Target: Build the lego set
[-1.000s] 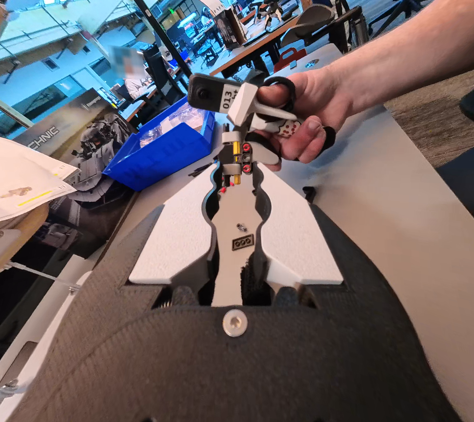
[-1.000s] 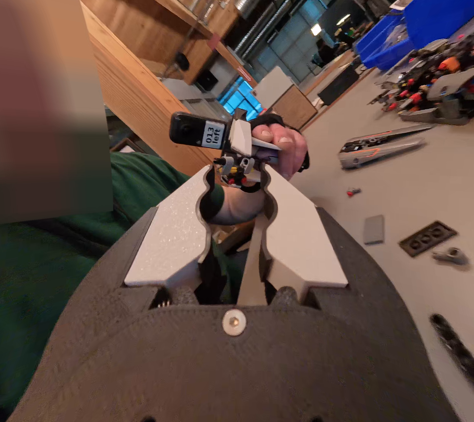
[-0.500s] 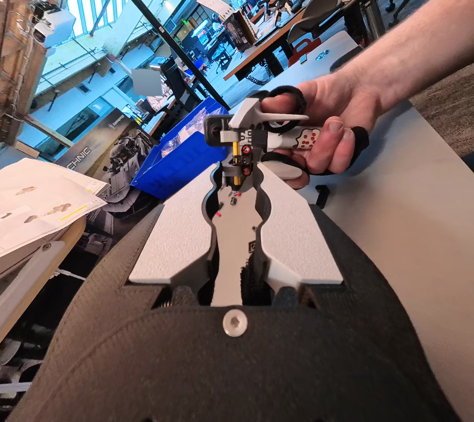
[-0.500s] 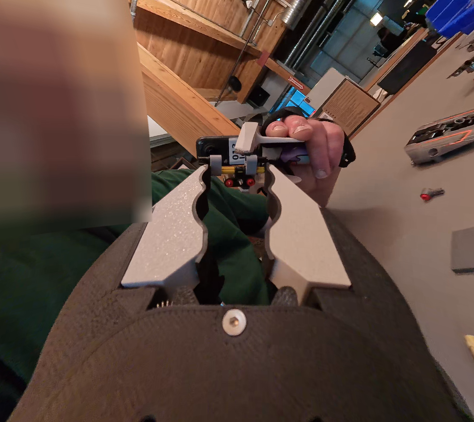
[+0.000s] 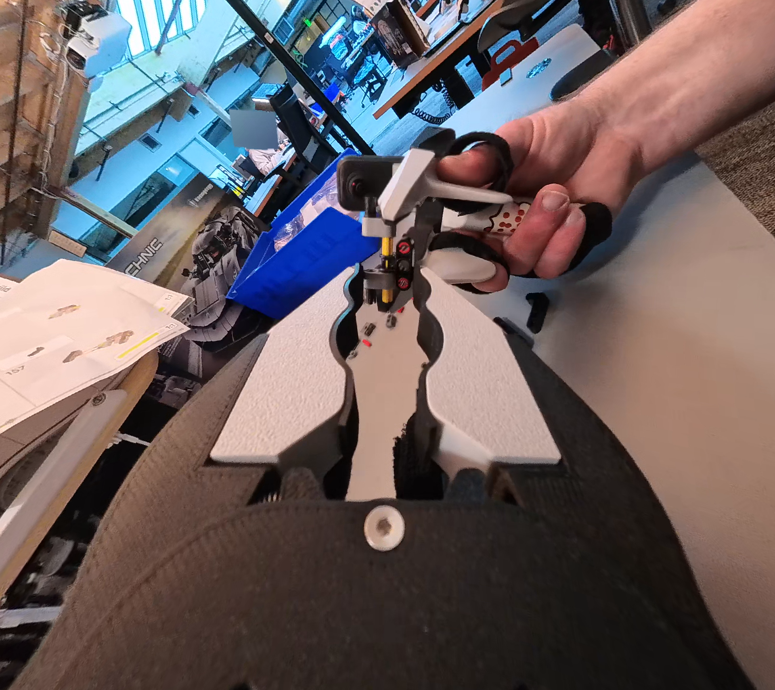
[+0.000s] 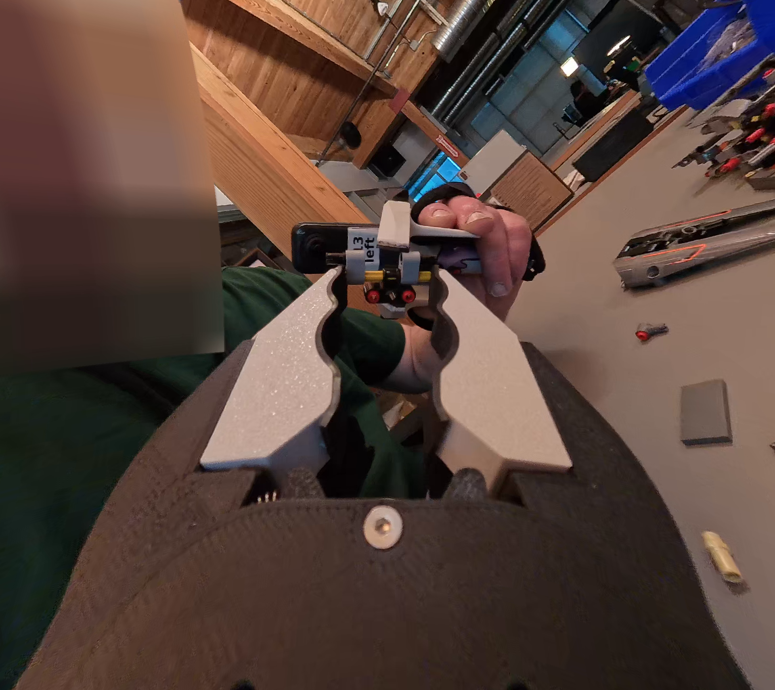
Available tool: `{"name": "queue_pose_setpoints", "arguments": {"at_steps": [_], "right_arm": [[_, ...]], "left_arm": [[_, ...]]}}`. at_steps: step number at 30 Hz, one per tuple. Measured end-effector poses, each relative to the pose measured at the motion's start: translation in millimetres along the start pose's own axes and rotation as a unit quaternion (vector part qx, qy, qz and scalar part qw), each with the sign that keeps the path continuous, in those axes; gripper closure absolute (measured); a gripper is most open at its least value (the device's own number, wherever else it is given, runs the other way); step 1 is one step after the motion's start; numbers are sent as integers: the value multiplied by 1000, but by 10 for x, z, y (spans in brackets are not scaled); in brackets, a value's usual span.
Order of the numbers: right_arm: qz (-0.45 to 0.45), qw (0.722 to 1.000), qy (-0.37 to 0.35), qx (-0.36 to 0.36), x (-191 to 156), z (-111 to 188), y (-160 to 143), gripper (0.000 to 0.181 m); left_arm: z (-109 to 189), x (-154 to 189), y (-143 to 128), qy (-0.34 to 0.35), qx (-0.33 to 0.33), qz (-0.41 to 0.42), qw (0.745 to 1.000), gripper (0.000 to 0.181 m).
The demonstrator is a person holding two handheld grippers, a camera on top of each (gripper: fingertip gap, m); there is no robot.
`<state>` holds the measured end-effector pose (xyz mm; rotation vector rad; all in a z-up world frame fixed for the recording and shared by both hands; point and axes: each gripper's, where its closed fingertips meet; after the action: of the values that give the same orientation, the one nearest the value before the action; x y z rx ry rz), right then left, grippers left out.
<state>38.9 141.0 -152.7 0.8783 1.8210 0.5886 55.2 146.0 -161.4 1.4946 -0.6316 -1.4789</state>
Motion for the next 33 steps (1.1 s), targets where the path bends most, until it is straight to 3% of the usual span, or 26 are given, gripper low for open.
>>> {"name": "queue_pose_setpoints", "arguments": {"at_steps": [8,15,17,20,25,30,33], "right_arm": [[13,1000,-2,-12,-9,-8,6,143],[196,971,-103,-88,9,41,99,143],[258,945,-153,-127,75,96,133,143],[366,872,-232,-226,204,149,88,143],[460,791,-273,-295,251,80,50,143],[504,740,-296,-334,295,91,38,143],[519,724,-300,-342,279,74,53,143]], "left_arm": [[13,0,25,-19,14,34,999,160],[60,-124,-13,-58,30,163,984,144],[93,-162,20,-79,51,212,973,144],[79,-151,86,-112,72,266,955,137],[-7,-76,21,-120,54,276,952,134],[-15,-82,-14,-127,57,292,946,135],[3,-63,9,-142,66,297,942,140]]}}
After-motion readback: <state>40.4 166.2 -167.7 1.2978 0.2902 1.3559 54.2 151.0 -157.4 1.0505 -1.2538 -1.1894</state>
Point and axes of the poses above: each gripper's, where its closed fingertips meet, z back along the fingers, y out of its top, x = y × z across the jaws, and after that the axes turned 12 degrees about z, right-handed
